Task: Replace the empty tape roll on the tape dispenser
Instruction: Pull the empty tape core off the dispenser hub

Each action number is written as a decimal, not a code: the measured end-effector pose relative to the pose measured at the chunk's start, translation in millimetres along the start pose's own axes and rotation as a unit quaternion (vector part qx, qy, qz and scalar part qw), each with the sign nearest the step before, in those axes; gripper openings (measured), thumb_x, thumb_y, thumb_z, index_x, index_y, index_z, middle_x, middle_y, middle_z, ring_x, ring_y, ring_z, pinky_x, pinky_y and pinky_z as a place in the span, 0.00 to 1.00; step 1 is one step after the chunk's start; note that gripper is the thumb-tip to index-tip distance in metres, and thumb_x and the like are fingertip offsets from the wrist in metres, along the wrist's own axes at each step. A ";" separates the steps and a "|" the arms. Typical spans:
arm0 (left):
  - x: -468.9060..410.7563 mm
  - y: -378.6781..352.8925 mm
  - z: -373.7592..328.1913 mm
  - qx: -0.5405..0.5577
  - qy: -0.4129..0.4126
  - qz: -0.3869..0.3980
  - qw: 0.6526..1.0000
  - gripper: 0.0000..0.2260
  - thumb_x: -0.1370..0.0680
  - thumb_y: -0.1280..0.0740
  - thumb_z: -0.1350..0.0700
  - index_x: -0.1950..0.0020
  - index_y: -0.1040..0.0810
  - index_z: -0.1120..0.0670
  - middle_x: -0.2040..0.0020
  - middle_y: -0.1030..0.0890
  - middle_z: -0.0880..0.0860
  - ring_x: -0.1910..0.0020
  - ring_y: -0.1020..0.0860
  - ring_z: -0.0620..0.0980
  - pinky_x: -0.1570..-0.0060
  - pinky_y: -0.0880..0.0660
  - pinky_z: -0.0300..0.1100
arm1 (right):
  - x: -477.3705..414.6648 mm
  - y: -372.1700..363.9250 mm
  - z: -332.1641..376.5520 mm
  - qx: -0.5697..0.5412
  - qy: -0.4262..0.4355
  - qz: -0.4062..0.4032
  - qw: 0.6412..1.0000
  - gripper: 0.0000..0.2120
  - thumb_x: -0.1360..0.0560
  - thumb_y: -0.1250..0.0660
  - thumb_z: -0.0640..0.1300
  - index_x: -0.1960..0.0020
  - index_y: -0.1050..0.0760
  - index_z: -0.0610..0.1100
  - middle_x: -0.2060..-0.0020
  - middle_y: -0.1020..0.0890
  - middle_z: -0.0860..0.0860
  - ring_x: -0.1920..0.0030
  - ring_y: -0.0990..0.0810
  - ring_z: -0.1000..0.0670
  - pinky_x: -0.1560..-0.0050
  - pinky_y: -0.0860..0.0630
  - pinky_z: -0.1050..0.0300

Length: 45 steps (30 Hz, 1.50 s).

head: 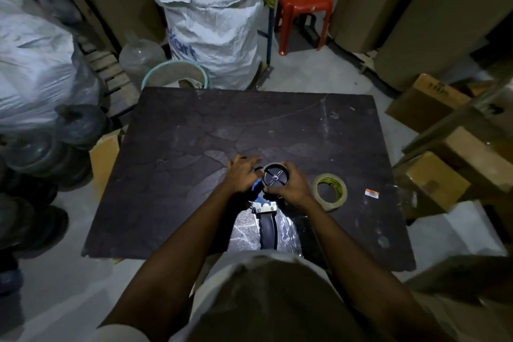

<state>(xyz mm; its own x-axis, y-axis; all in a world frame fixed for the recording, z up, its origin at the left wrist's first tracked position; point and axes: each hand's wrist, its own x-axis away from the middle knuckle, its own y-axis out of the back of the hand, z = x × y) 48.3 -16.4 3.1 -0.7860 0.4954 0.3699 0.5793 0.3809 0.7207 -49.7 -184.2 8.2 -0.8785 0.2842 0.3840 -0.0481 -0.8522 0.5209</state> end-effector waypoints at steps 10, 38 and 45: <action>-47.4 -16.7 16.1 0.105 0.116 0.147 0.977 0.25 0.30 0.34 0.47 0.35 0.19 0.53 0.29 0.23 0.58 0.25 0.31 0.61 0.23 0.44 0.64 | -3.5 0.1 -3.0 -0.091 -0.001 -0.015 0.996 0.26 0.31 0.19 0.40 0.37 0.23 0.45 0.43 0.16 0.47 0.42 0.17 0.45 0.40 0.19 0.45; -14.2 7.2 10.3 0.224 0.029 0.116 0.967 0.09 0.26 0.26 0.61 0.47 0.13 0.59 0.51 0.12 0.56 0.48 0.15 0.56 0.40 0.20 0.52 | 9.8 4.7 -12.4 -0.278 -0.123 0.015 0.953 0.27 0.31 0.19 0.35 0.34 0.21 0.42 0.44 0.15 0.44 0.47 0.15 0.45 0.45 0.16 0.43; -10.6 7.1 15.8 0.238 0.034 0.114 0.964 0.08 0.28 0.24 0.62 0.55 0.13 0.49 0.56 0.12 0.52 0.52 0.14 0.52 0.42 0.19 0.52 | 11.0 2.7 0.2 -0.254 -0.172 0.005 0.952 0.22 0.31 0.19 0.39 0.40 0.20 0.49 0.49 0.15 0.48 0.49 0.13 0.42 0.53 0.14 0.41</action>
<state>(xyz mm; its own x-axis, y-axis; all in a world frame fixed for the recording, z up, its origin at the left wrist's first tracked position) 64.2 -6.6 -5.0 -0.6298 0.5622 0.5360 0.7592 0.5914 0.2719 -59.4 -183.3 14.0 -0.6774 0.3272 0.6588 -0.3406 -0.9334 0.1134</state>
